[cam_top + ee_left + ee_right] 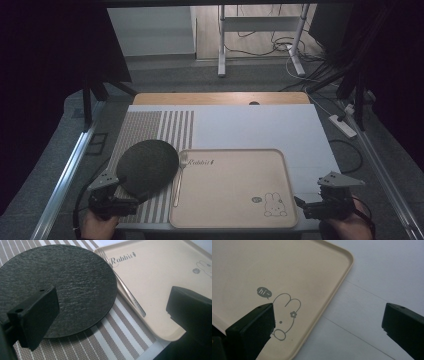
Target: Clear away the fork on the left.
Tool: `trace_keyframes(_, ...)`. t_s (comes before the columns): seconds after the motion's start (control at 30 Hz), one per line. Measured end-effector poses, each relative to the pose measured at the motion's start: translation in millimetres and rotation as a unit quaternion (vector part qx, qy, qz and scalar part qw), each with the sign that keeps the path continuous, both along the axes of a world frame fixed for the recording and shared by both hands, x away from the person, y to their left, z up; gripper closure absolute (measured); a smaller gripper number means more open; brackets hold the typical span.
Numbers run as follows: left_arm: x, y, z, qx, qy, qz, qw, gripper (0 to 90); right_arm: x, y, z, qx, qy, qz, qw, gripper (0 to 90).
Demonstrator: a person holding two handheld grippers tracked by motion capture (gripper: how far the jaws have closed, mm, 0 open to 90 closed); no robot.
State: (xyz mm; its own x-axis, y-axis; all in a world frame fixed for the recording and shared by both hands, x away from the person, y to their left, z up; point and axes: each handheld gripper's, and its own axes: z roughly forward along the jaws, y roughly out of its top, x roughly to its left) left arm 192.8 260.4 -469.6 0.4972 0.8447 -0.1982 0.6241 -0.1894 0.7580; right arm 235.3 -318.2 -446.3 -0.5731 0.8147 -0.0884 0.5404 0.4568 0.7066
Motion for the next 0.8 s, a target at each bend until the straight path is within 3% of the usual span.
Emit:
trace_keyframes(0.4,-10.0,4.3,-3.2,0.005,0.01,0.006,0.9999,0.0,-0.3,-2.3,1.0,0.013,-0.002,-0.006,0.9999,0.0)
trace_keyframes(0.8,-10.9,2.2,-3.3,0.017,0.018,0.009,0.9997,0.0,-0.4,-1.8,0.8,0.009,-0.003,-0.006,0.9999,0.0)
